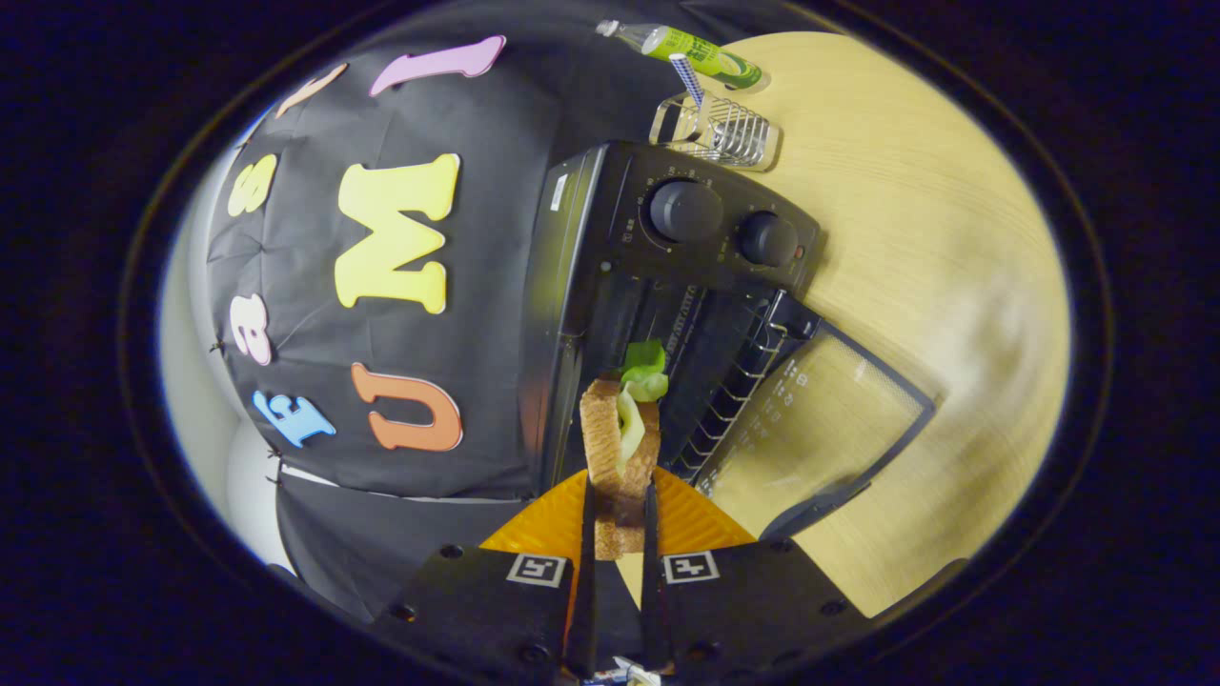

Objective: Open the toaster oven, put the food inside, and close the toaster oven door.

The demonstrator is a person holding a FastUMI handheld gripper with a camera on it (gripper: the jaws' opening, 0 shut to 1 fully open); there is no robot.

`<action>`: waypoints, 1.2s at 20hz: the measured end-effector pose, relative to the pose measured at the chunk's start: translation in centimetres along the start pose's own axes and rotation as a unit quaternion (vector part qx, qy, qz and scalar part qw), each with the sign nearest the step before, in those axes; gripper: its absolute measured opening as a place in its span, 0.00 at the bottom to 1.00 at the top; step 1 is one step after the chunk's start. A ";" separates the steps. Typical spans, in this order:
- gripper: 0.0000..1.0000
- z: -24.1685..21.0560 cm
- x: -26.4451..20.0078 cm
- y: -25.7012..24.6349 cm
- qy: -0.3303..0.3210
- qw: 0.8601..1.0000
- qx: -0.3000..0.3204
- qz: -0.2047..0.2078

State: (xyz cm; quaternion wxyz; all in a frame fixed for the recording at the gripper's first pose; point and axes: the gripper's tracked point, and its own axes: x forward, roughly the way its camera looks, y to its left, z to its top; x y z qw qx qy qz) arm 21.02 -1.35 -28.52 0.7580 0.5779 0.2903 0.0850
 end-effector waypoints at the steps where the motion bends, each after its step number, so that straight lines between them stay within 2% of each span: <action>1: 0.24 0.4 0.7 -0.3 -0.010 1.000 -0.001 0.000; 10: 0.24 3.2 6.9 -1.7 -0.094 0.992 0.079 0.031; 14: 0.24 3.2 8.7 -1.9 -0.105 0.992 0.060 0.021; 18: 0.27 2.4 9.6 -2.5 -0.103 0.993 0.052 -0.007; 20: 0.32 1.9 9.5 -3.1 -0.099 0.994 0.017 -0.049; 23: 0.53 0.5 9.7 -3.1 -0.073 0.993 -0.016 -0.087; 24: 0.55 0.1 9.7 -2.8 -0.062 0.993 -0.025 -0.092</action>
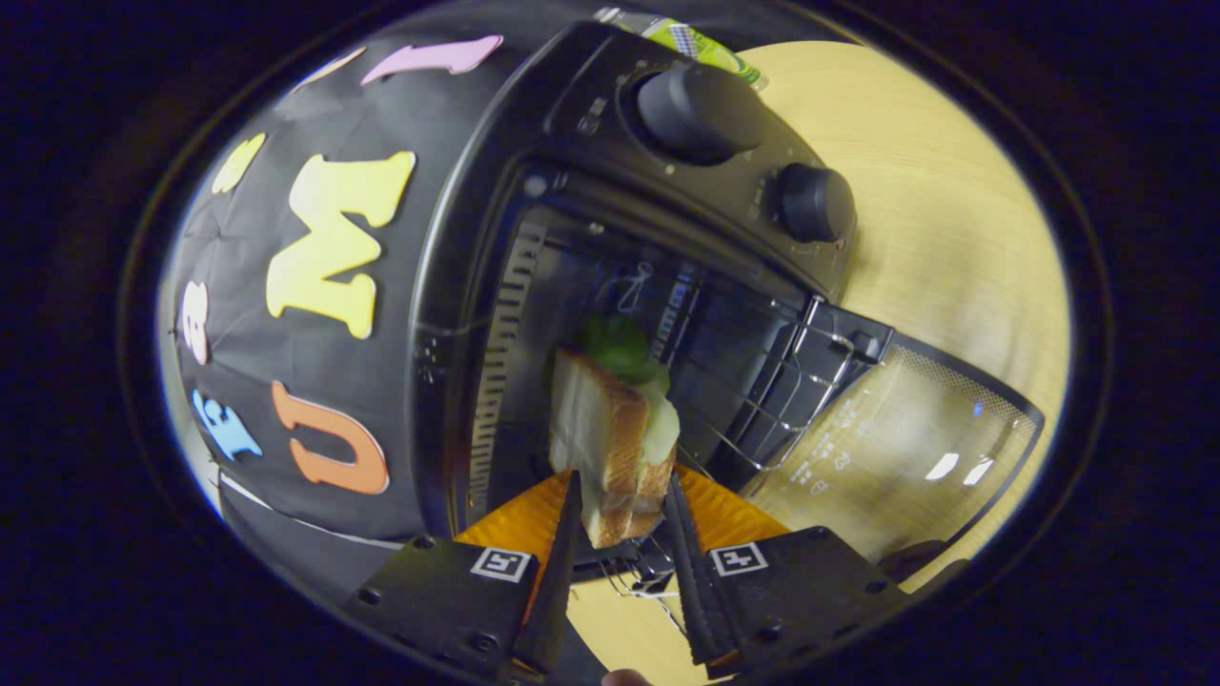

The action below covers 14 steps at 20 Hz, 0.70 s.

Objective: Open the toaster oven, put the food inside, and close the toaster oven door.

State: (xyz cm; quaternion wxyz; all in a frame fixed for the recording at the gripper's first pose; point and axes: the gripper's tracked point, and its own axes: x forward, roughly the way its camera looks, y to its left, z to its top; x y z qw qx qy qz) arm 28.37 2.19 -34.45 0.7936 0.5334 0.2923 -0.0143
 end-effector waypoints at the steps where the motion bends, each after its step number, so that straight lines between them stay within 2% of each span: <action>1: 0.61 -0.5 -0.2 0.1 0.013 1.000 -0.017 -0.008; 4: 0.79 -1.6 -1.1 -0.5 0.028 0.994 -0.092 -0.057; 8: 0.92 -2.4 -4.6 0.0 0.026 0.977 -0.192 -0.095; 10: 0.93 -3.3 -7.2 0.6 0.029 0.960 -0.260 -0.104; 14: 0.97 -4.5 -12.3 2.0 0.010 0.908 -0.405 -0.108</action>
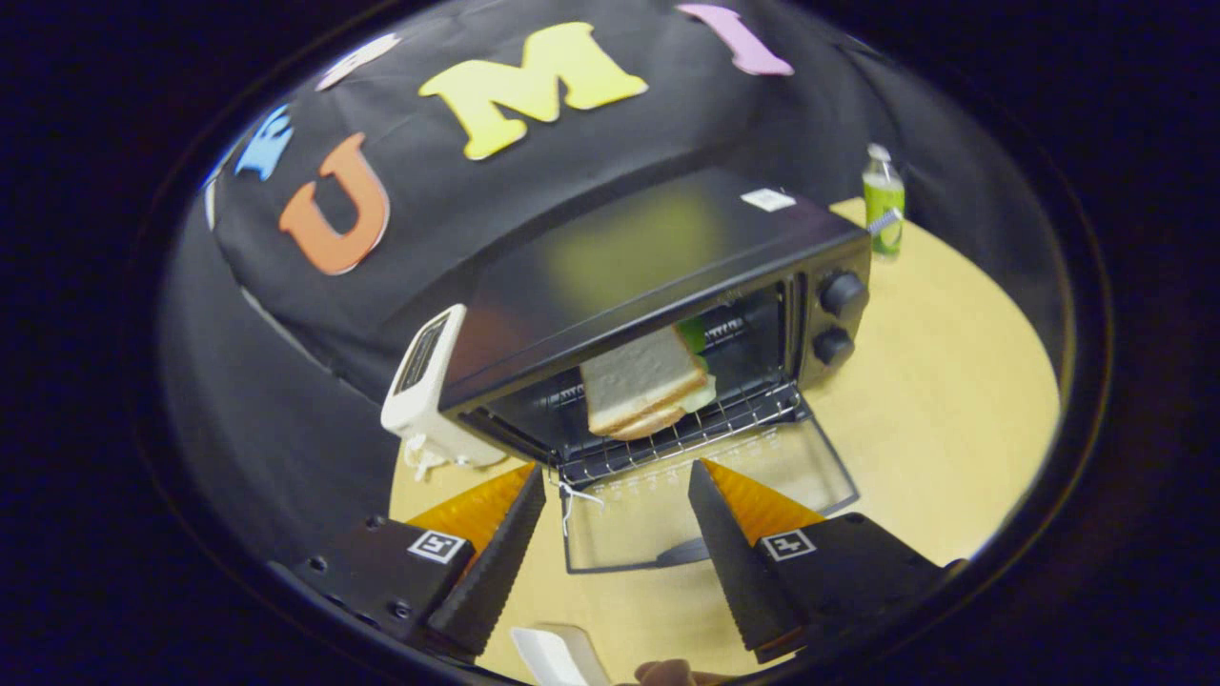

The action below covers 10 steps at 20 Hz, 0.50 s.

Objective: Open the toaster oven, put the food inside, and close the toaster oven door.

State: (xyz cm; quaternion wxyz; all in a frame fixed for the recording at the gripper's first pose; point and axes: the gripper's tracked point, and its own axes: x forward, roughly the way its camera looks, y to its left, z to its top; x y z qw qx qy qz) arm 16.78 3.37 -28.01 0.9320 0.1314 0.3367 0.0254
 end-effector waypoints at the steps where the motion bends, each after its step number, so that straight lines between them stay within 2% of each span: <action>1: 0.97 0.2 -1.9 0.2 -0.007 1.000 -0.026 -0.003; 5: 0.98 -1.5 -5.6 -0.2 -0.031 0.996 -0.080 -0.021; 10: 0.98 -6.2 -6.3 -1.6 -0.021 0.991 -0.125 -0.031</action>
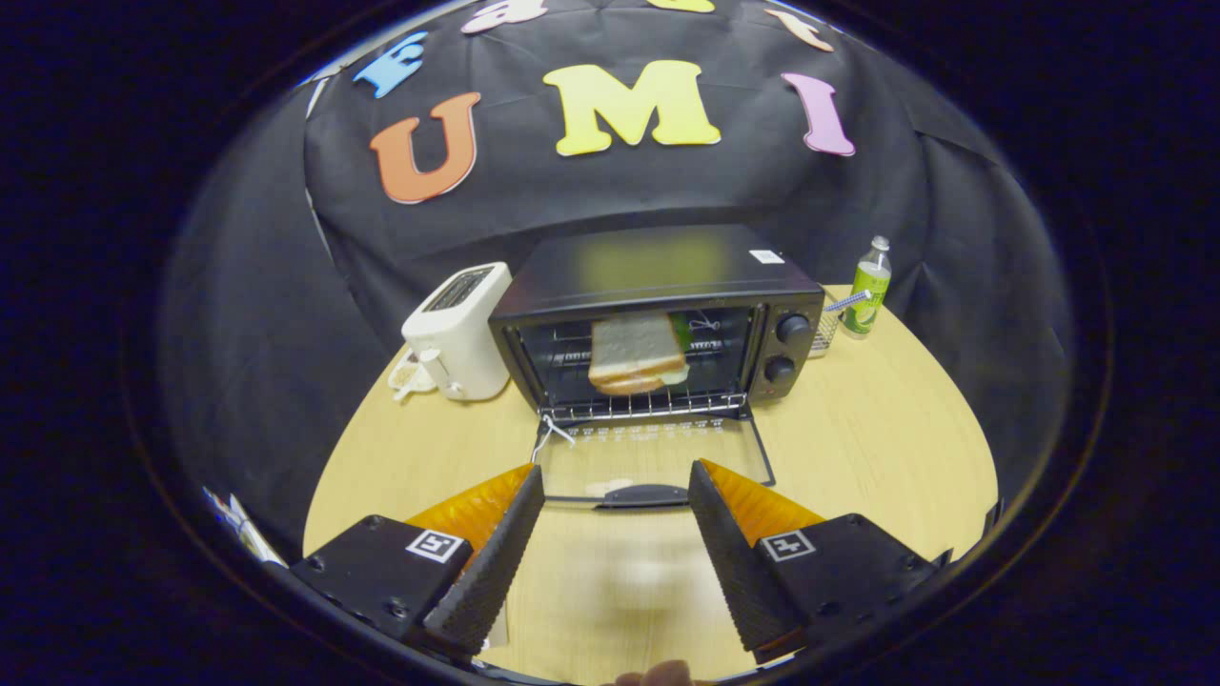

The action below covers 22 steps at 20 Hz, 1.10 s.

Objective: Open the toaster oven, put the food inside, and close the toaster oven door.

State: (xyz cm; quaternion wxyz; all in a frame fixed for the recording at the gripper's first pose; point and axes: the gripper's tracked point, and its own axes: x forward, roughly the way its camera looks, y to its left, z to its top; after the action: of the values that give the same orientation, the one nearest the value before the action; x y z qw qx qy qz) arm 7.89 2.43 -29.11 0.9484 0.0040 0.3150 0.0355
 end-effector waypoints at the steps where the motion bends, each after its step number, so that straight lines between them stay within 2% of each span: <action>1: 0.98 -1.3 0.5 -0.2 0.006 1.000 -0.005 -0.005; 9: 0.98 -7.9 6.5 -2.1 0.068 0.997 0.016 -0.027; 15: 0.98 -9.8 10.5 -3.4 0.087 0.995 0.019 -0.044; 22: 0.98 -9.9 12.4 -3.7 0.088 0.995 0.015 -0.051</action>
State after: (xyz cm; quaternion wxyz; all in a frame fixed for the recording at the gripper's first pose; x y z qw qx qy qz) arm 12.16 -0.55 -44.59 0.9175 -0.0013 0.3974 -0.0173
